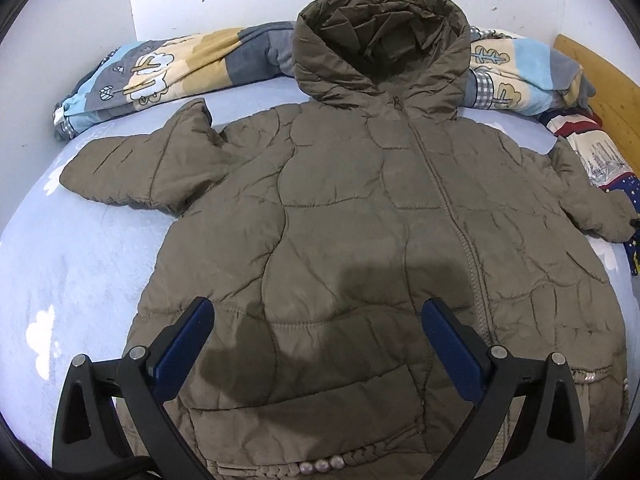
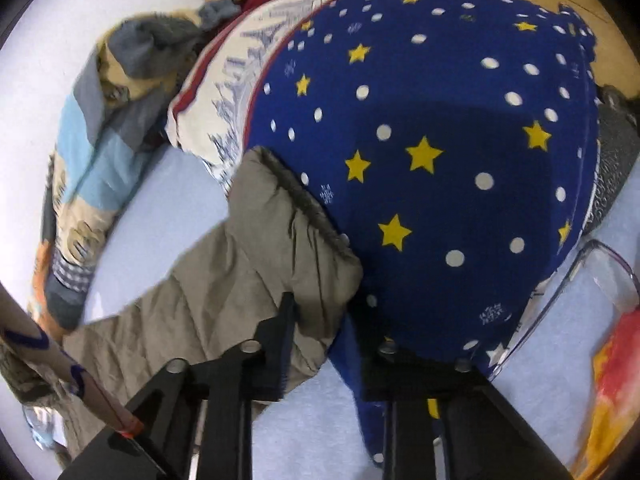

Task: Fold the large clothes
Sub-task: 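Move the right gripper to the sleeve cuff by the star pillow and grasp, then lift the sleeve with the right gripper and carry it over the jacket body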

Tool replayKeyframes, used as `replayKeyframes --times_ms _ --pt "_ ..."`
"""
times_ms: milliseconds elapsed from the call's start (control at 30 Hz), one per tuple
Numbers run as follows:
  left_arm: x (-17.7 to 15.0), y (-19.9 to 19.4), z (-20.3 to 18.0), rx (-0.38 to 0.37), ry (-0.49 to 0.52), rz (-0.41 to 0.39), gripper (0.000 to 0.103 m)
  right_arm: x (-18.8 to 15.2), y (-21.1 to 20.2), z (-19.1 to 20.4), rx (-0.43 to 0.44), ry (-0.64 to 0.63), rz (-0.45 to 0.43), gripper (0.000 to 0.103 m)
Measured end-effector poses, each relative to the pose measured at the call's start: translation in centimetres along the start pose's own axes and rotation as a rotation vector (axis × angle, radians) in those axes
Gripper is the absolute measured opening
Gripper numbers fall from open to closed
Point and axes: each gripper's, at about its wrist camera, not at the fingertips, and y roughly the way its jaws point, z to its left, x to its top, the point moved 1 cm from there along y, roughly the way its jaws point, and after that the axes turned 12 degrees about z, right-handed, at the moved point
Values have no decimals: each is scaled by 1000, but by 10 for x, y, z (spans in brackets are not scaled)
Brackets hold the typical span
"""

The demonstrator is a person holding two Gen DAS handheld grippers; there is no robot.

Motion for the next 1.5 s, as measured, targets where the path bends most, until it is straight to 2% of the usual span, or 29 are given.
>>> replayKeyframes --times_ms 367,667,867,1100,1333,1500 --pt "-2 -22 -4 -25 10 -54 103 -15 -77 50 23 -114 -97 17" --pt "-2 -41 3 -53 -7 -83 103 -43 -144 129 75 -228 -150 16" --pt "-8 -59 22 -59 -32 -118 103 -90 -179 205 152 -353 -154 16" --pt "-10 -69 55 -67 -104 -131 103 -159 -194 300 235 -514 -134 16" --pt "-11 -75 73 -81 -142 -137 103 -240 -183 385 313 -677 -55 16" --pt "-13 -76 78 -80 -155 -134 103 -304 -154 431 359 -782 30 16"
